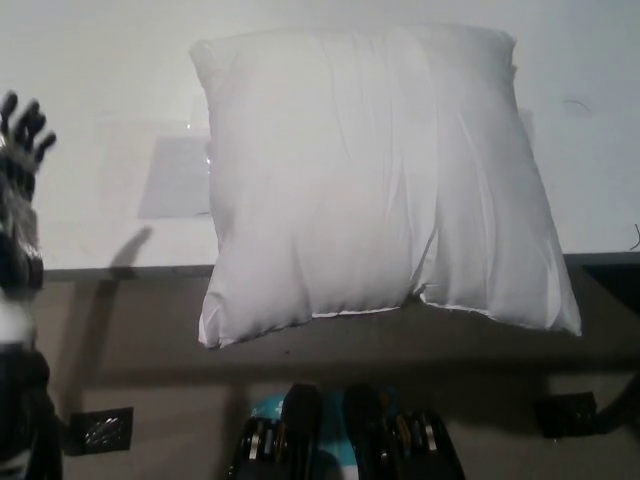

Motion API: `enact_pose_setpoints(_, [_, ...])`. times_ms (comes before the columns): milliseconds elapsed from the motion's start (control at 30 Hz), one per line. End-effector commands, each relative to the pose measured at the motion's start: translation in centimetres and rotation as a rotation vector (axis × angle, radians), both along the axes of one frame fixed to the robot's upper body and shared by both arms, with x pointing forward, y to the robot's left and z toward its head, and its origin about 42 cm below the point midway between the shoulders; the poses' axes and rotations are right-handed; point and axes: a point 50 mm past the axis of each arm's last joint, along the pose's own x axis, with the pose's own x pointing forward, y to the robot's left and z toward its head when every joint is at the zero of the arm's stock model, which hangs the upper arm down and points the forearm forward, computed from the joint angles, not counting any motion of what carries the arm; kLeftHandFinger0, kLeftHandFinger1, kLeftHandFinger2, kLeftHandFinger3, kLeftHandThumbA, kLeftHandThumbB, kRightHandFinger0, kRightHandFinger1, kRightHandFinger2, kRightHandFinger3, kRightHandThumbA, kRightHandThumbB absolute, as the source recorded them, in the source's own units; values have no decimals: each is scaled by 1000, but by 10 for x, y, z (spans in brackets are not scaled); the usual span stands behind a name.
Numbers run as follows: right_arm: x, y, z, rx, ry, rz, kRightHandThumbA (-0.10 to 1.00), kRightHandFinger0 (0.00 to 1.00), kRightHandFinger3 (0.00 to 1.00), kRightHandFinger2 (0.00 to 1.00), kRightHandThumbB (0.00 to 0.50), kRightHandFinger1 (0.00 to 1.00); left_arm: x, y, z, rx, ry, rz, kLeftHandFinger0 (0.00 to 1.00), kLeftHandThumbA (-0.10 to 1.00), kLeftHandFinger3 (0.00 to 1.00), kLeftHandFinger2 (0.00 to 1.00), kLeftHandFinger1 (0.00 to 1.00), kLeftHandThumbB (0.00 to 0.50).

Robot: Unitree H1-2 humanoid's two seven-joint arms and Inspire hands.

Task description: The robot uses both hands to lift the pillow and then drops it on the table

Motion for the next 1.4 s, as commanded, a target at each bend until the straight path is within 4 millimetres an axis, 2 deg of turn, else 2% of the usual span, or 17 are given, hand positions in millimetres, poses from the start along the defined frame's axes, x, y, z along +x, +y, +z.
enact_pose_setpoints(0, [13, 0, 27, 10, 46, 36, 1000, 1000, 1000, 1000, 481, 1000, 21, 11, 36, -24, -73, 32, 1000, 1000, 1000, 1000, 1000, 219])
enact_pose_setpoints(100, [25, 6, 33, 44, 106, 92, 1000, 1000, 1000, 1000, 436, 1000, 39, 14, 48, -19, -80, 47, 1000, 1000, 1000, 1000, 1000, 263])
enact_pose_setpoints(233, [47, 22, 44, 94, 152, 141, 1000, 1000, 1000, 1000, 475, 1000, 70, 21, 63, 19, -74, 92, 1000, 1000, 1000, 1000, 1000, 274])
enact_pose_setpoints(367, [65, 40, 64, 95, 180, 176, 1000, 1000, 1000, 1000, 437, 1000, 88, 21, 73, -7, -68, 89, 1000, 1000, 1000, 1000, 1000, 266])
enact_pose_setpoints(433, [87, 50, 84, 91, 189, 190, 1000, 1000, 1000, 1000, 407, 1000, 100, 17, 83, -7, -70, 88, 1000, 1000, 1000, 1000, 1000, 265])
enact_pose_setpoints(467, [88, 51, 83, 92, 194, 191, 1000, 1000, 1000, 1000, 406, 1000, 101, 18, 82, -7, -67, 89, 1000, 1000, 1000, 1000, 1000, 266])
enact_pose_setpoints(500, [106, 57, 97, 107, 210, 209, 1000, 1000, 1000, 1000, 445, 1000, 111, 13, 90, -8, -70, 82, 1000, 1000, 1000, 1000, 1000, 250])
enact_pose_setpoints(633, [127, 68, 112, 109, 229, 231, 1000, 1000, 1000, 1000, 454, 1000, 126, 6, 91, -49, -58, 58, 1000, 1000, 1000, 1000, 1000, 252])
enact_pose_setpoints(667, [135, 73, 119, 81, 234, 233, 1000, 1000, 1000, 1000, 427, 1000, 130, 3, 89, -46, -41, 57, 1000, 1000, 1000, 1000, 1000, 259])
enact_pose_setpoints(733, [139, 76, 121, 68, 241, 236, 1000, 1000, 1000, 1000, 424, 1000, 131, 3, 85, -46, -32, 60, 1000, 1000, 1000, 1000, 1000, 258])
enact_pose_setpoints(767, [147, 79, 125, 67, 245, 238, 1000, 1000, 1000, 1000, 423, 1000, 133, -1, 83, -44, -24, 51, 1000, 1000, 1000, 1000, 1000, 234])
enact_pose_setpoints(833, [159, 84, 130, 74, 265, 241, 1000, 1000, 1000, 1000, 432, 1000, 136, -9, 76, -55, -5, 34, 1000, 1000, 1000, 1000, 1000, 230])
enact_pose_setpoints(967, [176, 85, 126, 78, 310, 228, 1000, 1000, 1000, 1000, 399, 1000, 138, -21, 65, -46, 22, 9, 1000, 1000, 1000, 1000, 1000, 190])
enact_pose_setpoints(1133, [190, 84, 112, 110, 371, 200, 1000, 1000, 1000, 1000, 422, 1000, 137, -33, 46, -55, 47, -13, 1000, 1000, 1000, 1000, 1000, 169])
enact_pose_setpoints(1167, [192, 83, 112, 113, 374, 194, 1000, 1000, 1000, 1000, 348, 1000, 137, -36, 45, -53, 46, -12, 1000, 1000, 1000, 1000, 1000, 140])
enact_pose_setpoints(1200, [198, 79, 103, 132, 406, 179, 1000, 1000, 1000, 1000, 437, 1000, 138, -41, 39, -58, 61, -13, 1000, 1000, 1000, 1000, 1000, 159])
enact_pose_setpoints(1367, [209, 63, 74, 169, 464, 156, 1000, 1000, 1000, 1000, 410, 1000, 137, -50, 29, -69, 91, -24, 1000, 1000, 1000, 1000, 1000, 155])
